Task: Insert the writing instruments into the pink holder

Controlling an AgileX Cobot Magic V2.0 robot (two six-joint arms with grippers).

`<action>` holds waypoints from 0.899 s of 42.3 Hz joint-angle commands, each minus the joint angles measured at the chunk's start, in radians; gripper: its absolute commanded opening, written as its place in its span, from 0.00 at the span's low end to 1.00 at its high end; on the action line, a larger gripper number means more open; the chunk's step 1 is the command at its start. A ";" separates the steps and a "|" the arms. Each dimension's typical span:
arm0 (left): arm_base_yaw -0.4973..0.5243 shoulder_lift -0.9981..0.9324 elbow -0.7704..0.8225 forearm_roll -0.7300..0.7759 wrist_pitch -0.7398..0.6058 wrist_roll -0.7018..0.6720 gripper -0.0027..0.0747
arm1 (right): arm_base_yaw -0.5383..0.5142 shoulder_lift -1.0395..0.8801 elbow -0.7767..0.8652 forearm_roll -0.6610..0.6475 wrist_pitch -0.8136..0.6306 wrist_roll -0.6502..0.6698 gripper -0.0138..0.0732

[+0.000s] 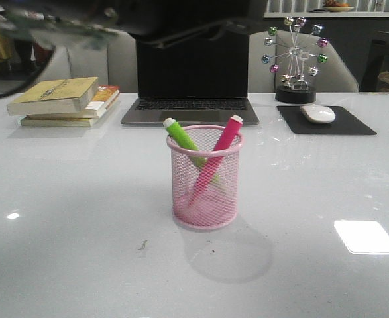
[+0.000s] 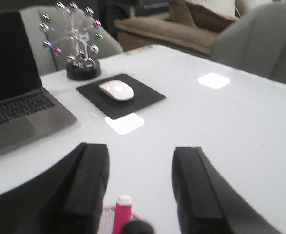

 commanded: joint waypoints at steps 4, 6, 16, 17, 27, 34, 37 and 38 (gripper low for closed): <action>0.058 -0.224 -0.028 0.055 0.384 0.010 0.53 | 0.000 -0.007 -0.025 -0.007 -0.064 -0.002 0.73; 0.083 -0.265 -0.028 0.066 0.498 0.010 0.53 | 0.000 -0.007 -0.025 -0.007 -0.064 -0.002 0.73; 0.247 -0.412 -0.028 0.149 0.928 -0.010 0.53 | 0.000 -0.007 -0.025 -0.007 -0.064 -0.002 0.73; 0.267 -0.420 -0.028 0.163 0.961 -0.016 0.53 | 0.000 -0.007 -0.025 -0.007 -0.064 -0.002 0.73; 0.348 -0.507 -0.026 0.365 1.108 -0.164 0.53 | 0.000 -0.007 -0.025 -0.007 -0.078 -0.002 0.73; 0.237 -0.597 0.010 0.404 1.121 -0.166 0.53 | 0.000 -0.007 -0.025 -0.003 -0.078 -0.002 0.73; 0.194 -0.635 0.037 0.413 1.127 -0.169 0.53 | 0.000 -0.007 -0.025 -0.003 -0.078 -0.002 0.73; 0.185 -0.652 0.048 0.413 1.127 -0.187 0.53 | 0.000 -0.007 -0.025 -0.003 -0.076 -0.002 0.73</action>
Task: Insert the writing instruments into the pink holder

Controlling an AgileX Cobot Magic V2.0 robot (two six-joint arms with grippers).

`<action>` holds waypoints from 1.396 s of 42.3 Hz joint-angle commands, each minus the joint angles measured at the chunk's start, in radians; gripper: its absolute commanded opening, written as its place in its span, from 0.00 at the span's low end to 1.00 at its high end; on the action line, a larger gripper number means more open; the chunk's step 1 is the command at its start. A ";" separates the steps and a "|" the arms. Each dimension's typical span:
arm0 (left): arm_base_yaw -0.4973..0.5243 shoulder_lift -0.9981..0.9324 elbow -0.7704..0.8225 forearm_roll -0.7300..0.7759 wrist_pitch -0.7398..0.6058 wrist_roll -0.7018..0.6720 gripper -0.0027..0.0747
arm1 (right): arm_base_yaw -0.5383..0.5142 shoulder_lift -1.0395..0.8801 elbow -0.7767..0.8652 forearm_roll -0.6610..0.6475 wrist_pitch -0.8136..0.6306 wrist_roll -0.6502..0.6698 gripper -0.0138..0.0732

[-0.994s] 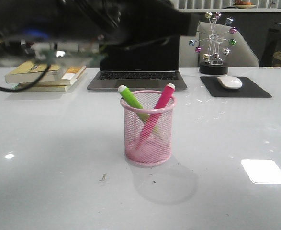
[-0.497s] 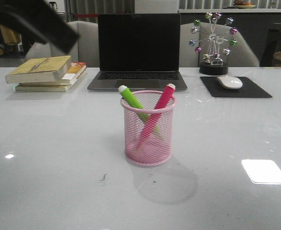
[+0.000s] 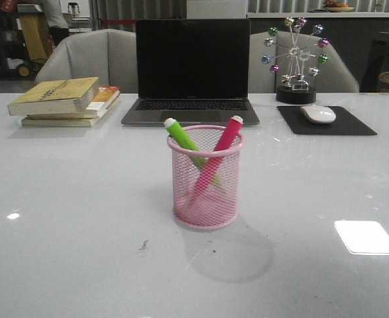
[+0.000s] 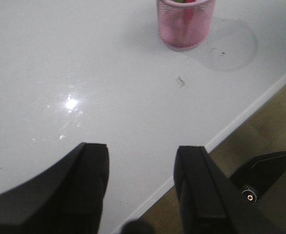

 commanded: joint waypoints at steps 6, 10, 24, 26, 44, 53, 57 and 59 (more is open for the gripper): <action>-0.056 -0.122 0.050 0.044 -0.041 -0.200 0.53 | 0.000 -0.007 -0.025 -0.003 -0.070 -0.002 0.73; -0.056 -0.150 0.070 0.054 -0.048 -0.234 0.53 | 0.000 -0.007 -0.025 -0.003 -0.070 -0.002 0.73; -0.056 -0.152 0.071 0.052 -0.054 -0.234 0.36 | 0.000 -0.007 -0.025 -0.027 -0.042 -0.002 0.46; -0.056 -0.152 0.071 0.052 -0.058 -0.234 0.32 | 0.000 -0.007 -0.025 -0.028 -0.037 -0.002 0.40; -0.056 -0.152 0.071 0.048 -0.077 -0.234 0.15 | 0.000 -0.008 -0.025 -0.028 -0.038 -0.002 0.23; -0.056 -0.152 0.071 0.048 -0.077 -0.234 0.15 | 0.000 -0.008 -0.025 -0.028 -0.038 -0.002 0.23; -0.056 -0.152 0.071 0.048 -0.077 -0.234 0.15 | 0.000 -0.008 -0.025 -0.028 -0.038 -0.002 0.23; -0.056 -0.155 0.072 0.048 -0.079 -0.234 0.15 | 0.000 -0.008 -0.025 -0.028 -0.038 -0.002 0.23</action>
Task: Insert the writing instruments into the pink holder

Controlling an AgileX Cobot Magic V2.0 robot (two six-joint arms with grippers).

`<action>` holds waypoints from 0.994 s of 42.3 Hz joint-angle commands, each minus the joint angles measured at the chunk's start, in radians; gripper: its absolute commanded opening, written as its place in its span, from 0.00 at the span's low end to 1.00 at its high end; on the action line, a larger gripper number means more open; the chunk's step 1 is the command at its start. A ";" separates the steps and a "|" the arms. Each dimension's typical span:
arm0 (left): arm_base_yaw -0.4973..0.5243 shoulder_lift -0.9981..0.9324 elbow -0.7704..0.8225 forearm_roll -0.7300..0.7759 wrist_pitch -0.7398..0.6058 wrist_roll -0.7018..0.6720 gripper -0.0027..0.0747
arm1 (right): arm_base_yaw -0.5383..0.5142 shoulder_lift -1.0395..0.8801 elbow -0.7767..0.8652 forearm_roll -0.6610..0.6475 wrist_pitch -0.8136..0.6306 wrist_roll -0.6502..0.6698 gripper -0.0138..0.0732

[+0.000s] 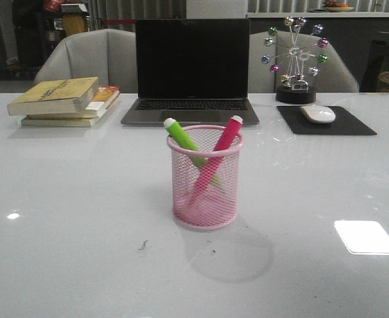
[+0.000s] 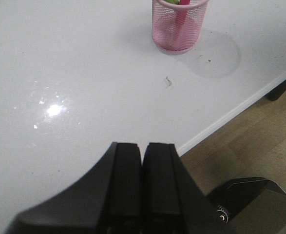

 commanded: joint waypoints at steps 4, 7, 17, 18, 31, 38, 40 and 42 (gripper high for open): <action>0.015 -0.027 -0.023 0.003 -0.072 -0.010 0.15 | 0.000 -0.008 -0.025 -0.016 -0.061 -0.002 0.23; 0.071 -0.046 -0.019 0.017 -0.072 -0.010 0.15 | 0.000 -0.008 -0.025 -0.016 -0.060 -0.002 0.23; 0.316 -0.198 0.074 -0.166 -0.268 0.222 0.16 | 0.000 -0.008 -0.025 -0.016 -0.060 -0.002 0.23; 0.339 -0.222 0.097 -0.184 -0.301 0.235 0.16 | 0.000 -0.008 -0.025 -0.016 -0.060 -0.002 0.23; 0.588 -0.514 0.401 -0.191 -0.589 0.235 0.16 | 0.000 -0.008 -0.025 -0.016 -0.060 -0.002 0.23; 0.657 -0.635 0.550 -0.191 -0.746 0.235 0.16 | 0.000 -0.008 -0.025 -0.016 -0.060 -0.002 0.23; 0.667 -0.658 0.582 -0.191 -0.790 0.235 0.16 | 0.000 -0.008 -0.025 -0.016 -0.060 -0.002 0.23; 0.680 -0.678 0.615 -0.191 -0.836 0.235 0.16 | 0.000 -0.008 -0.025 -0.016 -0.060 -0.002 0.23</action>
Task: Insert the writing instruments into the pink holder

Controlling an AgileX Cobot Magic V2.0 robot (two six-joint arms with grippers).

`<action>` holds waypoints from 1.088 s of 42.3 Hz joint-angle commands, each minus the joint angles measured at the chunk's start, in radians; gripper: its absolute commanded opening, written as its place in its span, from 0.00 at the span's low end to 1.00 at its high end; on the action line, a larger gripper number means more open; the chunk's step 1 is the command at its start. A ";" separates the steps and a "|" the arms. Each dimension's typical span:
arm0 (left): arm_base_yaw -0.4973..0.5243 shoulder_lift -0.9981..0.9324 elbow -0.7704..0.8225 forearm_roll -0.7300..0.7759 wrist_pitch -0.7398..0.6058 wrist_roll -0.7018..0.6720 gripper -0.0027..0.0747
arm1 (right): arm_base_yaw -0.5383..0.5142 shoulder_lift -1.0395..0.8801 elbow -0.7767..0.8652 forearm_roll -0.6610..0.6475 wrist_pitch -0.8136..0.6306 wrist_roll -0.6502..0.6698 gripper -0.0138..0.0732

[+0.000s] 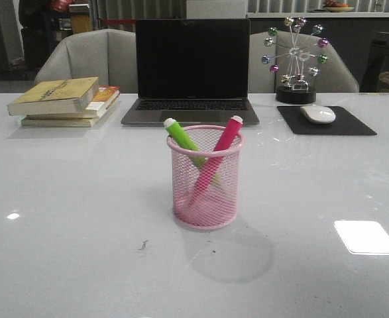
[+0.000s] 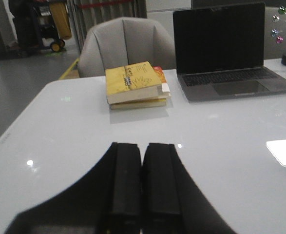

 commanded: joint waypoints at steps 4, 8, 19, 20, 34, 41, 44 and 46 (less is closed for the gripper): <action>0.035 -0.049 0.065 -0.011 -0.243 -0.001 0.16 | 0.000 -0.008 -0.025 -0.016 -0.062 -0.002 0.23; 0.051 -0.068 0.106 -0.011 -0.305 -0.002 0.16 | 0.000 -0.008 -0.025 -0.016 -0.062 -0.002 0.23; 0.055 -0.068 0.103 -0.049 -0.288 -0.002 0.16 | 0.000 -0.008 -0.025 -0.016 -0.062 -0.002 0.23; 0.055 -0.068 0.103 -0.052 -0.288 -0.002 0.16 | 0.000 -0.008 -0.025 -0.016 -0.062 -0.002 0.23; 0.055 -0.066 0.103 -0.076 -0.282 -0.002 0.16 | 0.000 -0.008 -0.025 -0.016 -0.062 -0.002 0.23; 0.055 -0.066 0.103 -0.041 -0.250 -0.068 0.16 | 0.000 -0.008 -0.025 -0.016 -0.062 -0.002 0.23; 0.055 -0.066 0.103 -0.021 -0.245 -0.073 0.16 | 0.000 -0.008 -0.025 -0.016 -0.062 -0.002 0.23; 0.055 -0.066 0.103 -0.021 -0.243 -0.073 0.16 | 0.000 -0.008 -0.025 -0.016 -0.062 -0.002 0.23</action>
